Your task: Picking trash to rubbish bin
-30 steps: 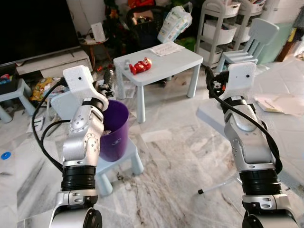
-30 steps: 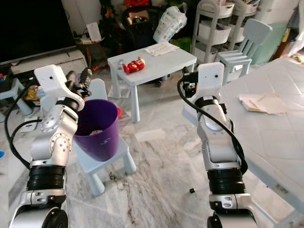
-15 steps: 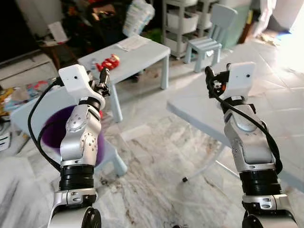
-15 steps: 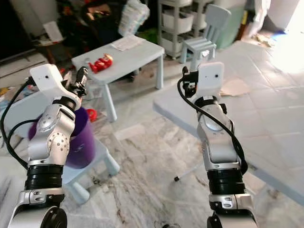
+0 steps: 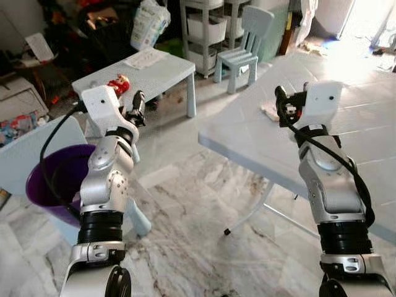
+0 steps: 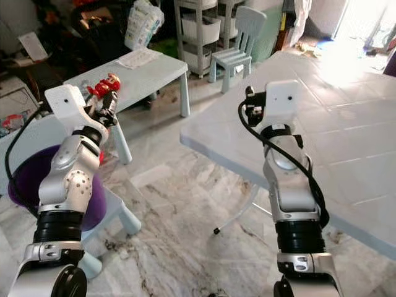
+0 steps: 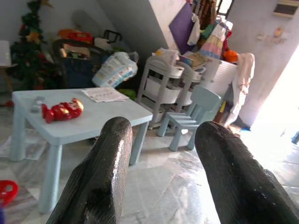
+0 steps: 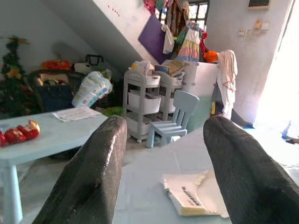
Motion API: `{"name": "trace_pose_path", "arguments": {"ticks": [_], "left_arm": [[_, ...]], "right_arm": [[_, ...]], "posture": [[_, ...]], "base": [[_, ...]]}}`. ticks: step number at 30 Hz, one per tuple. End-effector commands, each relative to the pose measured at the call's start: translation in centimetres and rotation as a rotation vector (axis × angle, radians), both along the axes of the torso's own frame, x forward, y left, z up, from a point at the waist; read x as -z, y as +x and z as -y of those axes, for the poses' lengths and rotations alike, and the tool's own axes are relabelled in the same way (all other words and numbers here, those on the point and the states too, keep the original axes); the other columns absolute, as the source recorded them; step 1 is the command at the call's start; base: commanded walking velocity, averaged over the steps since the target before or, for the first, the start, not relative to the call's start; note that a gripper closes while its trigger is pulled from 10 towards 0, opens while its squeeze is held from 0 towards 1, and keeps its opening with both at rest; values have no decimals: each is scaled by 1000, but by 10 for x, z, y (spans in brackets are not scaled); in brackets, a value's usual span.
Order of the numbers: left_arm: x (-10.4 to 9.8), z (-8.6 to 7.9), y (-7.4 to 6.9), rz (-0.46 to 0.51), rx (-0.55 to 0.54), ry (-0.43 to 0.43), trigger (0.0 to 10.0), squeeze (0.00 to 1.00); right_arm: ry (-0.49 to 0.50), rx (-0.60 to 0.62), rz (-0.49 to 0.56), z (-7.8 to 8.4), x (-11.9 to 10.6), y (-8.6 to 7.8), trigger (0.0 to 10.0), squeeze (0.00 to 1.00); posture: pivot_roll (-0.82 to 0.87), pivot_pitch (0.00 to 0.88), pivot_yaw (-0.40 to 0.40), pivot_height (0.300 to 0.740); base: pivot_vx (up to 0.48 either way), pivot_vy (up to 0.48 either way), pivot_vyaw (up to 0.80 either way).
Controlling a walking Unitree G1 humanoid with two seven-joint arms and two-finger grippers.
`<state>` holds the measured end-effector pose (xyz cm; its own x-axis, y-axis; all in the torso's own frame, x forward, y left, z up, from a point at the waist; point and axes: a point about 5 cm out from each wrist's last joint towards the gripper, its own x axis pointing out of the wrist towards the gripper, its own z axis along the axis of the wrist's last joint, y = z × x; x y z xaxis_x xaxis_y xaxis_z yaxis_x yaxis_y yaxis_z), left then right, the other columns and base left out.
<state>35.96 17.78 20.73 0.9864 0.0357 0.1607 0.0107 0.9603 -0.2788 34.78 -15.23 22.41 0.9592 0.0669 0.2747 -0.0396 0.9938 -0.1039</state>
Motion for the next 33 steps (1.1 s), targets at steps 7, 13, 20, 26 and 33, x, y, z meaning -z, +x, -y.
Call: {"name": "trace_pose_path", "arguments": {"ticks": [7, 13, 20, 26, 33], "left_arm": [[-1, 5, 4, -8, 1, -26, 10000, 0], [-1, 7, 5, -14, 20, -37, 10000, 0], [-2, 6, 6, -8, 19, -29, 10000, 0], [-3, 6, 6, -5, 18, -28, 10000, 0], [-3, 6, 6, -4, 22, -24, 10000, 0]], "right_arm": [[-5, 15, 6, 6, -4, -1, 10000, 0], [-5, 19, 5, 6, -3, -1, 10000, 0], [-4, 23, 6, 6, -3, -1, 10000, 0], [3, 19, 15, 6, -4, -2, 10000, 0], [-3, 20, 15, 7, -4, -2, 10000, 0]], "posture": [[-114, 0, 31, 740], [-115, 0, 33, 740], [-115, 0, 37, 740], [-115, 0, 39, 740], [-115, 0, 37, 740]], "base": [[0, 0, -114], [0, 0, -400], [0, 0, -343], [269, 0, 0], [365, 229, 0]]}}
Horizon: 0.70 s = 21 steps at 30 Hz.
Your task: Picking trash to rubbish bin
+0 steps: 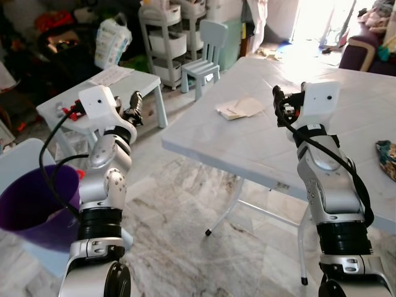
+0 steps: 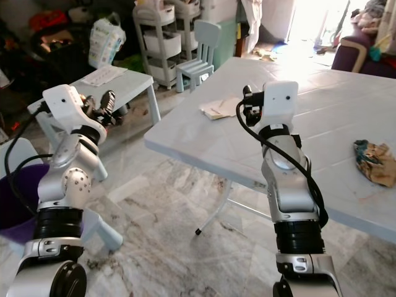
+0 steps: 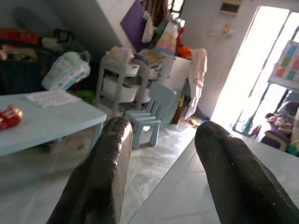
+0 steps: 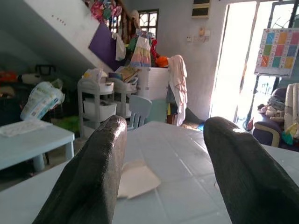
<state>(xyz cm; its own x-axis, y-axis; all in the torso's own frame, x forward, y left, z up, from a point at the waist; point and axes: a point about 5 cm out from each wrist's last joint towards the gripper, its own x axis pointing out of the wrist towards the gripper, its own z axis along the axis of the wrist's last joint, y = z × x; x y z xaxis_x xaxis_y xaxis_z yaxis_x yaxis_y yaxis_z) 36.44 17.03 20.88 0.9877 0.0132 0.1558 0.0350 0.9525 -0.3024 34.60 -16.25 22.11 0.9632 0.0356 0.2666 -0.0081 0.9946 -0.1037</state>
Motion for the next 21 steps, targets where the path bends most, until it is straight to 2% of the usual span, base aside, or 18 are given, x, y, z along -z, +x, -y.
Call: {"name": "trace_pose_path", "arguments": {"ticks": [1, 15, 17, 21], "left_arm": [[-2, -1, 1, 1, -5, 0, 10000, 0], [3, -2, 0, -14, 0, 7, 10000, 0], [3, -1, -1, -15, 6, -2, 10000, 0], [17, 8, -5, -70, 61, 6, 10000, 0]], "right_arm": [[-3, -13, 24, -4, -7, 0, 10000, 0], [-12, -21, 33, -5, -9, 0, 10000, 0], [-11, -21, 35, -5, -9, -1, 10000, 0], [-7, -22, 35, -6, -9, -1, 10000, 0]], "posture": [[-115, 0, 37, 740], [-114, 0, 35, 740], [-114, 0, 35, 740], [-110, 0, 37, 740]], "base": [[379, 292, 0], [375, 299, 0], [0, 0, 0], [0, 0, 0]]}}
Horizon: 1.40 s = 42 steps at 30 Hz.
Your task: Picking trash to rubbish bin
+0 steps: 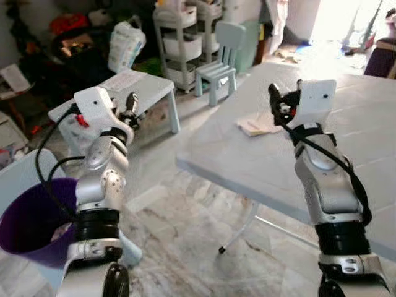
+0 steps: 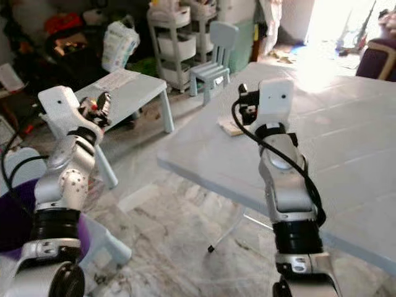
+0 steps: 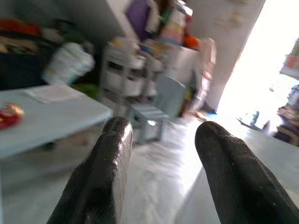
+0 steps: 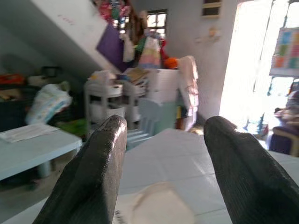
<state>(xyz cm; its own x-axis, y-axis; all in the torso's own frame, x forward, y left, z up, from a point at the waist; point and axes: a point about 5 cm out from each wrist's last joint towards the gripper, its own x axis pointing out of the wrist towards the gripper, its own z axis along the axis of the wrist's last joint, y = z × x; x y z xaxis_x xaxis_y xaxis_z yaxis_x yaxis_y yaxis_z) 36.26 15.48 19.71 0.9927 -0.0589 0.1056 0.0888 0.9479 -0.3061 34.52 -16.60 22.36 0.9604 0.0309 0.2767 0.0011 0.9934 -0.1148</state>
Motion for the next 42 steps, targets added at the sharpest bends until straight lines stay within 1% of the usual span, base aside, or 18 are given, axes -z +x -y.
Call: {"name": "trace_pose_path", "arguments": {"ticks": [1, 5, 6, 9, 10, 12, 13, 15, 16, 18, 19, 22, 23, 26, 31, 33, 35, 42], "left_arm": [[8, -7, -5, -23, -2, 7, 10000, 0], [11, 0, -17, 30, 53, 25, 10000, 0], [14, 0, -22, 43, 56, 58, 10000, 0], [22, -1, -32, 32, 63, 92, 10000, 0], [25, -2, -36, 34, 60, 119, 10000, 0], [30, -6, -42, 23, 55, 136, 10000, 0], [35, -12, -48, 6, 44, 163, 10000, 0], [36, -13, -50, 3, 42, 169, 10000, 0], [42, -20, -57, -18, 33, 198, 10000, 0], [45, -24, -61, -29, 26, 215, 10000, 0], [46, -27, -64, -31, 26, 216, 10000, 0], [47, -29, -66, -31, 18, 221, 10000, 0], [47, -31, -68, -30, 13, 221, 10000, 0], [46, -32, -70, -25, 17, 229, 10000, 0], [42, -28, -70, -19, 33, 226, 10000, 0], [41, -27, -68, -16, 37, 223, 10000, 0], [35, -25, -62, 1, 38, 206, 10000, 0], [28, -27, -56, 9, 17, 196, 10000, 0]], "right_arm": [[5, -31, 24, -10, -6, 0, 10000, 0], [12, -31, 25, -8, -5, -2, 10000, 0], [15, -33, 24, -8, -4, -3, 10000, 0], [19, -44, 16, -8, 1, -7, 10000, 0], [23, -49, 7, -7, 4, -9, 10000, 0], [22, -51, -1, -6, 8, -13, 10000, 0], [25, -50, -11, -3, 14, -20, 10000, 0], [26, -49, -13, -3, 15, -22, 10000, 0], [26, -29, -42, 7, 26, -33, 10000, 0], [28, -15, -59, 13, 32, -40, 10000, 0], [34, -13, -84, 19, 38, -48, 10000, 0], [39, -8, -99, 25, 43, -56, 10000, 0], [43, -15, -112, 30, 46, -64, 10000, 0], [48, -31, -131, 37, 49, -77, 10000, 0], [42, -21, -146, 45, 47, -85, 10000, 0], [41, -21, -147, 45, 45, -85, 10000, 0], [40, -33, -147, 42, 41, -82, 10000, 0], [38, -57, -138, 34, 37, -76, 10000, 0]], "posture": [[-110, 0, 37, 740], [-108, 0, 39, 740], [-107, 0, 39, 740], [-105, 0, 39, 740], [-102, 0, 40, 740], [-101, 0, 40, 740], [-100, 0, 41, 740], [-100, 0, 41, 740], [-100, 0, 42, 740], [-100, 0, 43, 740], [-105, 0, 47, 740], [-110, 0, 52, 740], [-114, 0, 54, 740], [-123, 0, 57, 740], [-137, 0, 59, 740], [-138, 0, 59, 740], [-137, 0, 56, 740], [-132, 0, 51, 740]], "base": [[0, 0, 0], [0, 0, 0], [0, 0, 0], [0, 0, 0], [0, 0, 0], [0, 0, 0], [0, 0, 0], [0, 0, 0], [0, 0, 0], [0, 0, 0], [0, 0, 0], [0, 0, 0], [0, 0, 0], [0, 0, 0], [0, 0, -81], [0, 0, -569], [0, 0, -741], [0, 0, -738]]}}
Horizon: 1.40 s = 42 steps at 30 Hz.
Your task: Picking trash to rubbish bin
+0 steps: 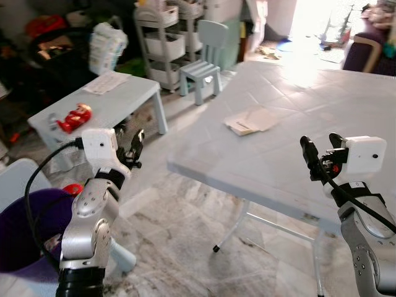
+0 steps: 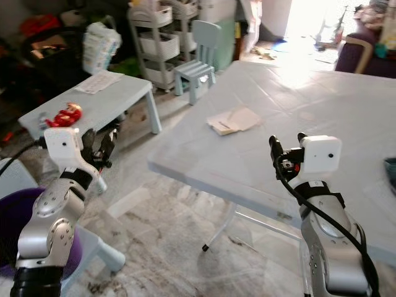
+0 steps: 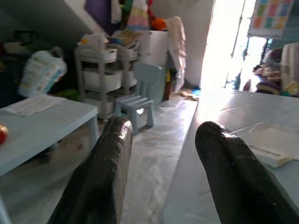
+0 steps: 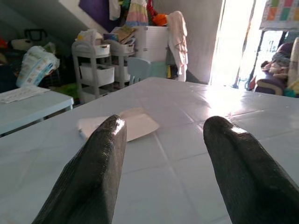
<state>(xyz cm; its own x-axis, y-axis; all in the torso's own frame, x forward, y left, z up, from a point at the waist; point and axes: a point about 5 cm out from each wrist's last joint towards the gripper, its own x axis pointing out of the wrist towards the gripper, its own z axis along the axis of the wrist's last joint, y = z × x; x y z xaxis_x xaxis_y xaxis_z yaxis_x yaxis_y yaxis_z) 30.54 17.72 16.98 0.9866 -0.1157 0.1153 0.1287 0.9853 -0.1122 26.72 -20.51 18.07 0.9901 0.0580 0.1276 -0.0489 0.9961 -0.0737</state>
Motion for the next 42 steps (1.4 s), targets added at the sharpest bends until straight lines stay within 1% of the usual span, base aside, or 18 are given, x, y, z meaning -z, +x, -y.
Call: {"name": "trace_pose_path", "arguments": {"ticks": [1, 3, 9, 10, 15, 19, 29, 37, 39, 42], "left_arm": [[2, -7, 2, -31, -38, -19, 10000, 0], [4, -9, 2, -47, -52, -44, 10000, 0], [6, -7, 2, -61, -41, -51, 10000, 0], [8, -2, 3, -64, -24, -45, 10000, 0], [10, 5, 3, -67, 6, -32, 10000, 0], [10, 7, 3, -67, 9, -46, 10000, 0], [11, 5, 4, -79, -5, -53, 10000, 0], [8, 8, 7, -69, 8, -56, 10000, 0], [7, 9, 8, -68, 9, -60, 10000, 0], [7, 9, 9, -68, 12, -60, 10000, 0]], "right_arm": [[3, -27, 15, -7, -6, 2, 10000, 0], [5, -30, 11, -8, -6, 2, 10000, 0], [4, -35, 10, -10, -7, 3, 10000, 0], [2, -36, 9, -11, -7, 3, 10000, 0], [-2, -36, 10, -11, -8, 5, 10000, 0], [-4, -37, 11, -11, -9, 6, 10000, 0], [-9, -43, 9, -12, -10, 7, 10000, 0], [-10, -46, 13, -13, -11, 9, 10000, 0], [-8, -49, 18, -14, -12, 10, 10000, 0], [-8, -52, 24, -14, -13, 10, 10000, 0]], "posture": [[-131, 0, 52, 740], [-131, 0, 53, 740], [-135, 0, 56, 740], [-136, 0, 58, 740], [-137, 0, 55, 740], [-137, 0, 54, 740], [-138, 0, 52, 740], [-142, 0, 53, 740], [-142, 0, 53, 740], [-141, 0, 55, 740]], "base": [[0, 0, -738], [0, 0, -738], [0, 0, -738], [0, 0, -738], [0, 0, -738], [0, -271, -738], [0, 0, -743], [0, 0, -752], [0, -262, -675], [0, -262, 0]]}}
